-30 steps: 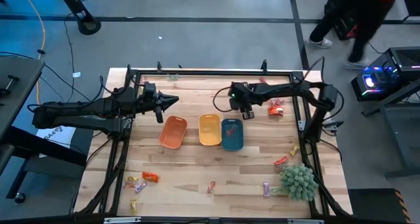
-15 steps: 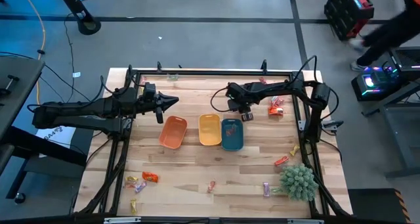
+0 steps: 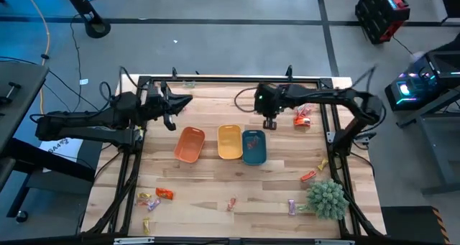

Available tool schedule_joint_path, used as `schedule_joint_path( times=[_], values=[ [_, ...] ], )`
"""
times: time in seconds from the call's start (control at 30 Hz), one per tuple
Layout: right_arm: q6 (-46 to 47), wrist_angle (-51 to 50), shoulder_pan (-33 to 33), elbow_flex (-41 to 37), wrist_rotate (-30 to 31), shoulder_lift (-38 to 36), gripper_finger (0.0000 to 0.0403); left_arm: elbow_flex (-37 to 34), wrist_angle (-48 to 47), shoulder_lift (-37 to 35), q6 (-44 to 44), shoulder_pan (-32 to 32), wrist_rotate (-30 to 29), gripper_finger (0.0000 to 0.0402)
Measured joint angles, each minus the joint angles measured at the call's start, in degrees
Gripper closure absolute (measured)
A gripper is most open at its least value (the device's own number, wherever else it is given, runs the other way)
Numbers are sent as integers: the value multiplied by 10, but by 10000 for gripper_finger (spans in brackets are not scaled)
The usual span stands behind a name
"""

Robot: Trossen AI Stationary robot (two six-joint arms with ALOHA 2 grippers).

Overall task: Sort candy
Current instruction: Put the red candy into the yellow bin

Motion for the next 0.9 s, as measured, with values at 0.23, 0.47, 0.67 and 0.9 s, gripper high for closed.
schedule_joint_path(
  times=[0.23, 0.47, 0.67, 0.9],
  values=[
    [185, 135, 35, 9, -111, -66, 398, 0, -26, 0, 6, 17, -31, 387],
    [267, 280, 126, 8, -148, -29, 395, 0, -68, 0, -20, 30, -32, 387],
    [303, 327, 166, 9, -148, 18, 394, 0, -70, 0, -19, 30, -32, 386],
    [353, 327, 170, 9, -152, 60, 324, 33, -112, 13, -6, 30, -32, 351]
  ],
)
